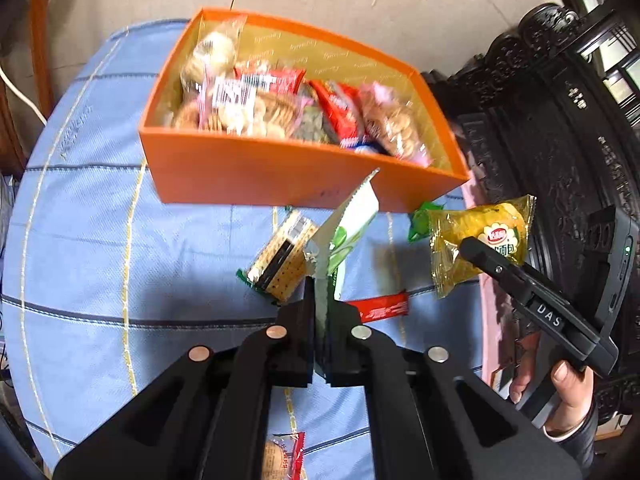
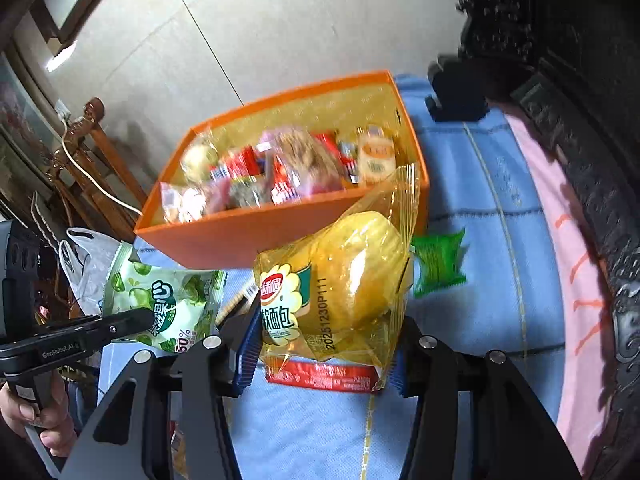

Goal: Organize snacks
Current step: 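Carry both bags into the orange box and open both tools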

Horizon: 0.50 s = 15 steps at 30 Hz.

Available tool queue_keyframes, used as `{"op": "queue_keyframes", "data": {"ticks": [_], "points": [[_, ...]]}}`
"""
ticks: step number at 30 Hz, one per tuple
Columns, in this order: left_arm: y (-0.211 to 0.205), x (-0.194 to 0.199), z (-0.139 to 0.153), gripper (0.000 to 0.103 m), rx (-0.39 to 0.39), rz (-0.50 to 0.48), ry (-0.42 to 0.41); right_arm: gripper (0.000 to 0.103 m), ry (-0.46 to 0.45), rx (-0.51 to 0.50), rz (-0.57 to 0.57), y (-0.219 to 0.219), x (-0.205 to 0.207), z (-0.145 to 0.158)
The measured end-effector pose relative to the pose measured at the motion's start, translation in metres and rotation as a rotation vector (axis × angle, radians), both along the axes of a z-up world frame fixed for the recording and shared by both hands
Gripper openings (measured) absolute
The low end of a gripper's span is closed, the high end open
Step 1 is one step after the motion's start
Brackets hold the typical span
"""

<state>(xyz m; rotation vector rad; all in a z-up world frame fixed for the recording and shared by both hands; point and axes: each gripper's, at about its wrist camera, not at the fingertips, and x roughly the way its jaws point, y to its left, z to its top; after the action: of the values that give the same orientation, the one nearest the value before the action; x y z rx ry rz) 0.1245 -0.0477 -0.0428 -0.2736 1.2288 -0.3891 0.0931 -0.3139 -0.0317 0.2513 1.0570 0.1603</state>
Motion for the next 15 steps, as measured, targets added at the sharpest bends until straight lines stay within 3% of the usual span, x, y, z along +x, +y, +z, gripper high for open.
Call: {"op": "queue_keyframes", "data": {"ticks": [8, 15], "points": [[0.005, 0.035, 0.054, 0.002, -0.005, 0.025, -0.126, 0.052, -0.119, -0.018, 0.031, 0.003, 0.042, 0.045], [-0.001, 0.092, 0.078, 0.002, 0.035, 0.048, -0.191, 0.052, -0.153, -0.017, 0.037, 0.008, 0.112, 0.051]]}}
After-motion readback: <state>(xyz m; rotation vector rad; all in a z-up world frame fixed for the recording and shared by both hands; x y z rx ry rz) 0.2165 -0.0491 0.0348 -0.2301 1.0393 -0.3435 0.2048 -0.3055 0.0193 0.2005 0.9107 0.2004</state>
